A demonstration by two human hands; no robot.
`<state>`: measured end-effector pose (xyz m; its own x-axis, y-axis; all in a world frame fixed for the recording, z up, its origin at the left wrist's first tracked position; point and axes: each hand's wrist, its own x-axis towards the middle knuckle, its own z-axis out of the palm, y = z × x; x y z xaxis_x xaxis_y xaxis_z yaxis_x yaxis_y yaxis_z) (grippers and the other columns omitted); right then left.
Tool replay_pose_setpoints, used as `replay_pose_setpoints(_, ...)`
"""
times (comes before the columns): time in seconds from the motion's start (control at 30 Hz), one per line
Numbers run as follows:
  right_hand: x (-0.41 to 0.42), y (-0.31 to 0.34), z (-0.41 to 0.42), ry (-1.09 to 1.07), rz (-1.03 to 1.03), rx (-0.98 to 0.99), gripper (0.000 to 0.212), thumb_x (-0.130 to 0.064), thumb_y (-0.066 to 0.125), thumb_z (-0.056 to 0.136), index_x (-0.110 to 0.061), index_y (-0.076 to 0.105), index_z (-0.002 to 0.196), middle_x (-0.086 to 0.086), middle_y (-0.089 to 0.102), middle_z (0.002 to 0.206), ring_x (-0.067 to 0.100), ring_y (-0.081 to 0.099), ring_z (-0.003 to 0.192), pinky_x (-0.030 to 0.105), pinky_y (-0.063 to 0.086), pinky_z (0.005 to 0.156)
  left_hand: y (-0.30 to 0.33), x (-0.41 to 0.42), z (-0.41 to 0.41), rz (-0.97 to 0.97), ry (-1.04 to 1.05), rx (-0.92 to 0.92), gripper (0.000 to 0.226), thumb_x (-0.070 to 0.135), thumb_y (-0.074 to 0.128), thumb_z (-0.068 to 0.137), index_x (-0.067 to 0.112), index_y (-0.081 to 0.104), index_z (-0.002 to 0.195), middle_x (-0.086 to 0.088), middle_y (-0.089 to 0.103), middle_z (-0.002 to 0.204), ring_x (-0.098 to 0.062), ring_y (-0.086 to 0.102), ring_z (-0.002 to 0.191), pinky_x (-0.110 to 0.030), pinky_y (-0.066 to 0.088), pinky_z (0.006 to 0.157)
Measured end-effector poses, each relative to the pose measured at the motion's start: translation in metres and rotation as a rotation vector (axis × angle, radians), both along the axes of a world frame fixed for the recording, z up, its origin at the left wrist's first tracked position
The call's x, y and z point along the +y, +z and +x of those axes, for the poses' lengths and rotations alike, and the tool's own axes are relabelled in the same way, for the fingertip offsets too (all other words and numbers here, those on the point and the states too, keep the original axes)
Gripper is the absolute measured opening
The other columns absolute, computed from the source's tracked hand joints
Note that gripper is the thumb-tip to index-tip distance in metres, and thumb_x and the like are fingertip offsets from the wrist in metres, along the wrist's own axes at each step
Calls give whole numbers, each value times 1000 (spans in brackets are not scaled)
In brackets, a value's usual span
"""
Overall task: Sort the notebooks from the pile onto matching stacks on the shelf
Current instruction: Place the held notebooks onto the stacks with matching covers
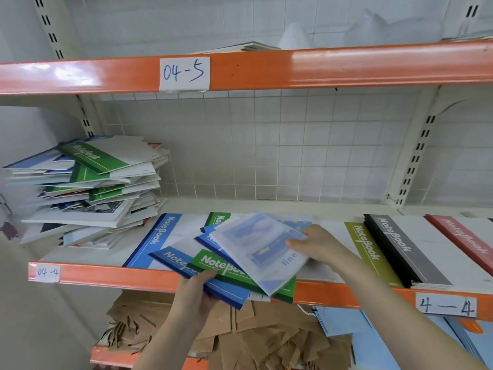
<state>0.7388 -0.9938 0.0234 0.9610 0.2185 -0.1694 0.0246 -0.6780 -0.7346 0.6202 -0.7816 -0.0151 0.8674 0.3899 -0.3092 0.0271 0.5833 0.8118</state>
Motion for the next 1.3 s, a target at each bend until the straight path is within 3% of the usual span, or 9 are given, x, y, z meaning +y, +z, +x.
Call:
replay_pose_setpoints(0.1,6,3,5,38,-35,-39,24,-34,58,89,-11,55,84,9,61,86,23,57,80,29,35,62,0,1,1,-8,-3,8,28,-11,51,88,15,50,99,-13,63,100,-31,62,90,-41,51,66)
replay_pose_setpoints(0.4,17,-3,2,46,122,-110,33,-33,56,92,-1,54,100,6,55,88,17,52,76,30,36,63,-4,4,-8,-82,-6,39,24,-3,55,89,15,51,104,-12,65,98,-31,63,89,-43,51,69)
replay_pose_setpoints(0.57,20,-6,-7,75,178,-107,22,-32,55,93,-11,50,89,3,58,87,16,55,77,28,38,65,-4,3,-13,-137,-64,15,14,14,58,92,17,57,105,-10,72,99,-32,65,94,-49,51,81)
replay_pose_setpoints(0.67,29,-7,-15,85,179,-115,18,-31,54,94,-16,48,84,2,59,86,16,58,80,27,40,66,-7,2,-14,-68,-79,30,22,4,59,88,13,59,109,-14,70,103,-35,64,93,-51,50,85)
replay_pose_setpoints(0.73,29,-6,-16,23,255,-141,17,-28,53,94,-13,49,86,5,60,85,18,59,79,29,42,65,-7,5,-15,-40,-57,27,28,1,59,86,11,58,112,-15,70,104,-37,64,94,-53,50,88)
replay_pose_setpoints(0.87,13,-3,-11,-269,477,-235,14,-21,52,94,-8,51,92,10,59,86,18,57,72,28,43,56,4,26,-20,15,80,-24,28,-4,56,88,14,57,109,-8,68,97,-31,63,87,-43,50,72)
replay_pose_setpoints(1.0,-6,-16,0,-461,503,-268,15,-19,51,95,-5,53,99,16,61,94,25,58,78,33,48,62,16,53,-29,112,146,-69,36,-3,55,88,14,53,119,-4,67,99,-27,63,85,-40,49,70)
replay_pose_setpoints(1.17,-13,-37,2,-465,425,-201,24,-21,50,96,2,57,103,19,63,95,28,61,79,33,51,59,19,60,-33,148,141,-72,26,-4,55,88,20,58,98,-4,66,97,-27,62,84,-41,48,68)
replay_pose_setpoints(1.3,-13,-40,-8,-408,358,-237,22,-20,49,95,-1,58,103,14,64,94,30,63,84,39,53,72,12,58,-33,125,134,-59,27,-3,55,87,17,58,106,-6,67,99,-28,63,85,-41,49,69)
